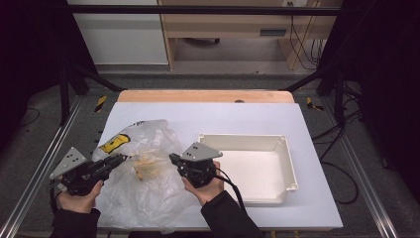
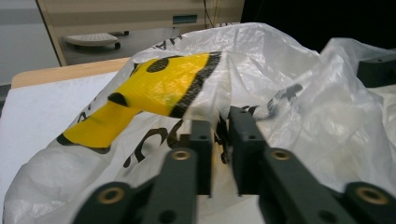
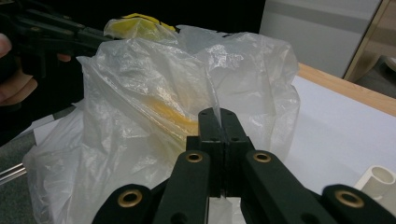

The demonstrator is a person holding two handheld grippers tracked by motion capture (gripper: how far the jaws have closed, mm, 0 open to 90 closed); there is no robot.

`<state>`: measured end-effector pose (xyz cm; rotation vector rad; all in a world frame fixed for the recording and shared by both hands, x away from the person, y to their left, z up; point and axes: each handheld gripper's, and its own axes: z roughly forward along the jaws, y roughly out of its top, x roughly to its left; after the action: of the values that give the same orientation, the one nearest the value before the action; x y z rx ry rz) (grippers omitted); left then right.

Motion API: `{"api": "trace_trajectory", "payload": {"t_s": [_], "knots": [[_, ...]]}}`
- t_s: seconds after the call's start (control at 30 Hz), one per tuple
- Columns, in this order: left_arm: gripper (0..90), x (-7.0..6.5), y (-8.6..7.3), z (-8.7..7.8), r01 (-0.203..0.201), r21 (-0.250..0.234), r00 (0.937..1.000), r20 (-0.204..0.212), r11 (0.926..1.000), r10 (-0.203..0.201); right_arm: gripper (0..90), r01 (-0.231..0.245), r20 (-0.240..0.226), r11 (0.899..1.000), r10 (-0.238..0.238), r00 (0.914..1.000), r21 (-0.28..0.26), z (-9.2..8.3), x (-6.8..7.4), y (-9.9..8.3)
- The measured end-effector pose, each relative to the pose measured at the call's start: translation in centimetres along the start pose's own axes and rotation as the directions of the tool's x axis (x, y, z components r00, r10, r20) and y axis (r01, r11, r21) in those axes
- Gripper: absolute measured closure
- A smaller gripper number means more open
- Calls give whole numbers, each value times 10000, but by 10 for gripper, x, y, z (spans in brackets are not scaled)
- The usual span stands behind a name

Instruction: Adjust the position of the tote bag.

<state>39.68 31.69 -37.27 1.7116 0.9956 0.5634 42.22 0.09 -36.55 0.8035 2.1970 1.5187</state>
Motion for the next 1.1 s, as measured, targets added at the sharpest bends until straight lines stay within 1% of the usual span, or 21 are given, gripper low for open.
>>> {"api": "trace_trajectory", "payload": {"t_s": [0.03,0.07,0.1,0.13,0.2,0.23,0.33,0.43,0.47,0.5,0.53,0.57,0.6,0.67,0.7,0.73,0.8,0.87,0.93,1.0,1.1], "knots": [[702,0,0,-2,-19,16,10000,-58,10000,19,900,-28,-5,10000,28,10000,-11,0,0,0],[702,0,0,-4,-20,-1,9999,-121,10000,20,900,-28,-5,10000,28,10000,-11,0,0,0],[612,1,1,-11,80,-213,9998,-173,9997,-84,900,-46,31,10000,46,10000,-42,-1,0,1],[586,1,1,-11,80,-213,9998,-173,9997,-84,900,-46,31,10000,46,10000,-42,-1,0,1],[537,2,7,-23,171,-594,9996,-206,9981,-184,900,-20,41,10000,20,10000,-64,-1,0,1],[519,2,7,-23,171,-594,9996,-206,9981,-184,900,-20,41,10000,20,10000,-64,-1,0,1],[477,-6,15,-31,-179,-733,9997,-174,9972,167,900,-36,47,10000,36,10000,-63,-1,0,1],[440,-16,20,-32,-579,-714,9983,-71,9958,575,900,-18,72,10000,18,10000,-45,-1,1,2],[432,-16,20,-32,-579,-714,9983,-71,9958,575,900,-18,72,10000,18,10000,-45,-1,1,2],[432,-18,20,-31,-731,-708,9973,-8,9948,732,900,-5,75,10000,5,10000,-82,-1,1,3],[416,-21,20,-29,-811,-650,9966,59,9946,817,900,-11,41,10000,11,10000,-93,-2,1,3],[390,-26,19,-23,-1068,-331,9942,116,9937,1073,900,-18,71,9999,19,10000,-113,-2,1,4],[376,-26,19,-23,-1068,-331,9942,116,9937,1073,900,-18,71,9999,19,10000,-113,-2,1,4],[340,-31,14,-11,-1175,53,9929,215,9931,1173,900,-5,81,9999,6,10000,-142,-2,2,5],[334,-31,14,-11,-1175,53,9929,215,9931,1173,900,-5,81,9999,6,10000,-142,-2,2,5],[333,-32,12,-4,-1261,281,9918,245,9916,1254,900,-4,81,9999,5,10000,-135,-2,2,6],[350,-32,11,-2,-1294,378,9915,216,9909,1286,900,-13,46,9999,14,10000,-156,-1,3,6],[402,-31,8,4,-1157,563,9932,191,9917,1148,900,27,19,9998,-26,10000,-186,0,4,7],[481,-29,7,7,-1050,645,9945,128,9924,1044,900,41,-40,9997,-42,10000,-236,0,5,7],[609,-27,7,8,-1023,678,9947,149,9924,1016,900,68,-75,9997,-70,9999,-246,0,5,7],[762,-26,7,9,-1055,692,9944,140,9920,1047,900,92,-66,9997,-93,9999,-222,-1,5,7]]}}
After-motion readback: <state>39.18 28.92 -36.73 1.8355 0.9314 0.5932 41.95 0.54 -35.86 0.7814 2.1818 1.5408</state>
